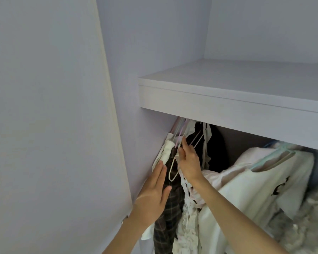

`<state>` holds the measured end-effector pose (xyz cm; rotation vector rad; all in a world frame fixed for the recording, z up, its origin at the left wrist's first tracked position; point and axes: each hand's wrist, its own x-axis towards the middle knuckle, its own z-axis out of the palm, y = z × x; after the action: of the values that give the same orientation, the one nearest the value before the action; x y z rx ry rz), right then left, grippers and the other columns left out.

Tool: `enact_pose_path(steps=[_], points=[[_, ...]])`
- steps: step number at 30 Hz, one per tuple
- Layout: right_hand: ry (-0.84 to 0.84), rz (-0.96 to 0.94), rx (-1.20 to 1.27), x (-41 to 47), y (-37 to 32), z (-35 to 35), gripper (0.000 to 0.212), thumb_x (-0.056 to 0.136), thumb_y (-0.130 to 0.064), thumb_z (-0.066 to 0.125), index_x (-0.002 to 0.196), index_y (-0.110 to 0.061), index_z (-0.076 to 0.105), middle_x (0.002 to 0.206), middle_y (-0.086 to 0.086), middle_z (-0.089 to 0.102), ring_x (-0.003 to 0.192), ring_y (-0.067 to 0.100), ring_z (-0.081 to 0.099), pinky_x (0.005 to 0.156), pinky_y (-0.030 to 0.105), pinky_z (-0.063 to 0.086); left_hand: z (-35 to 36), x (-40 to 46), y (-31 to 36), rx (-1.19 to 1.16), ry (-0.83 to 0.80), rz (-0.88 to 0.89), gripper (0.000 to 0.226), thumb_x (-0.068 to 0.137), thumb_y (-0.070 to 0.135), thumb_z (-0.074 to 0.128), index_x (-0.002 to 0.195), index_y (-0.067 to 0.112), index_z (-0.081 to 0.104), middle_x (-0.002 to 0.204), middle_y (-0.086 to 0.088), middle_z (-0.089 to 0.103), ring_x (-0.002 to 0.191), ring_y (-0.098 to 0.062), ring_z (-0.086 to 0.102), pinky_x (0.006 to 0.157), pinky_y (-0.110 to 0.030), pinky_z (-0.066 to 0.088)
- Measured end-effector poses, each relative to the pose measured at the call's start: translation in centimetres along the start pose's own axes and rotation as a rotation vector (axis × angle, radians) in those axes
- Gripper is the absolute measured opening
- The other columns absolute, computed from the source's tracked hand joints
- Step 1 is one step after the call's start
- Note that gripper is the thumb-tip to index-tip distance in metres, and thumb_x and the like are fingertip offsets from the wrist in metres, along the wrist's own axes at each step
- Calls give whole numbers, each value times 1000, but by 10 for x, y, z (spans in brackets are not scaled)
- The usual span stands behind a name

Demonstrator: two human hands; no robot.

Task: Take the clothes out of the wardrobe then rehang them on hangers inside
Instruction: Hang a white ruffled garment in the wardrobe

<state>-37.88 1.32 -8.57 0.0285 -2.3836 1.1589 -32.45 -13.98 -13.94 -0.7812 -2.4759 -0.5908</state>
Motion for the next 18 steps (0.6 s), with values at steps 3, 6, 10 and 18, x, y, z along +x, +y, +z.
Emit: enact_pose_path(steps=[3,6,10,18], points=[[-115,37,-26,-14,-2,-12,49,101,-21,34,147,-14,20,115,13,51,106,27,54,86,29,41,-4,-2,7,100,-42,45,54,99,40,25,148,18,17,155,-8,16,142,-23,17,109,-40,22],[-21,-181,-460,-39,7,-34,41,94,-22,44,129,-3,51,113,14,62,97,29,63,82,36,51,-5,1,18,236,-75,169,52,99,38,25,147,20,23,155,-9,18,143,-25,11,115,-43,17],[-32,-191,-1006,-73,38,-73,35,50,-18,86,81,-7,73,72,9,68,67,28,65,84,41,47,1,5,27,279,-105,145,53,98,40,25,144,14,30,153,-7,21,142,-24,13,109,-45,19],[-100,-272,-1193,-133,62,-133,36,61,-30,80,36,-15,58,38,2,52,40,19,52,78,38,30,-3,5,35,361,-212,44,57,95,41,22,138,7,39,148,-9,32,137,-29,28,106,-48,30]])
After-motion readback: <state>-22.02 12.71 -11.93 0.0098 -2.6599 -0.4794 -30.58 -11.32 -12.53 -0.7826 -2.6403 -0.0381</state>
